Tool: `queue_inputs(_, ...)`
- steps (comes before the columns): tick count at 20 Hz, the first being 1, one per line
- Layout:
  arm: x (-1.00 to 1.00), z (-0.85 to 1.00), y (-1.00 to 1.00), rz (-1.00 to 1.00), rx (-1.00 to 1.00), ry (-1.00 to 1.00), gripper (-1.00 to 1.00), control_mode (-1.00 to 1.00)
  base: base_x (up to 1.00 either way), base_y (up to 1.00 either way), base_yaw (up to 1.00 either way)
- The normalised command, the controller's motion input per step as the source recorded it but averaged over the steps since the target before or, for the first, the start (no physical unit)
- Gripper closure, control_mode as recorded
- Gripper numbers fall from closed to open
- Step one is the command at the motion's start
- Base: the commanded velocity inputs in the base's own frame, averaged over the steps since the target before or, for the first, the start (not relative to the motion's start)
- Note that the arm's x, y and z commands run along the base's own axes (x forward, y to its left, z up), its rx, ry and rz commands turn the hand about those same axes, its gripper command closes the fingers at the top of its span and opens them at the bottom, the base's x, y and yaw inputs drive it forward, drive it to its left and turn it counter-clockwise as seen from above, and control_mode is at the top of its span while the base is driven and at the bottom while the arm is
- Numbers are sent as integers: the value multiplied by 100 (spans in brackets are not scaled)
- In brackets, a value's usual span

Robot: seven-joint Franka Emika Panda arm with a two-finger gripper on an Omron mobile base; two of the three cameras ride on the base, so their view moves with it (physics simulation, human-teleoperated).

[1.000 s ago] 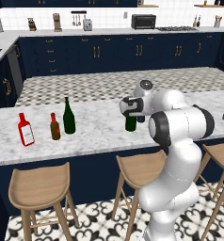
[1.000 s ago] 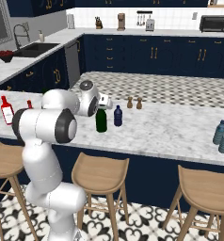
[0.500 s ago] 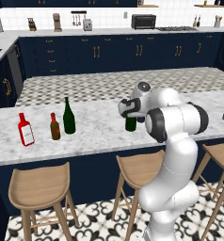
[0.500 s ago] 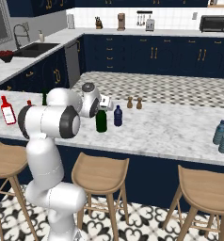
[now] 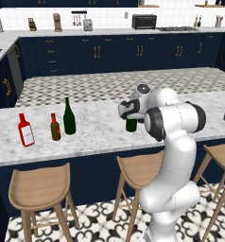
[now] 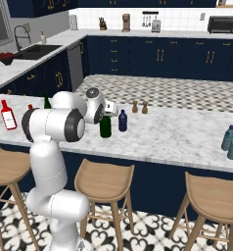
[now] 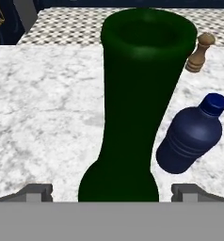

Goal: Move the plastic bottles in the middle to the plastics group, and the glass bottles in the middle to the glass group.

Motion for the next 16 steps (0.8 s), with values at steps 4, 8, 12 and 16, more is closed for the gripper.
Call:
queue_inputs(4,4,0,0,0,0,0,-100,-100,0,0,0)
queue_inputs(8,14,-3,0,0,0,0,-100,-100,0,0,0)
queue_inputs(12,9,-2,0,0,0,0,-100,-100,0,0,0)
queue_inputs(16,0,0,0,0,0,0,100,-100,0,0,0)
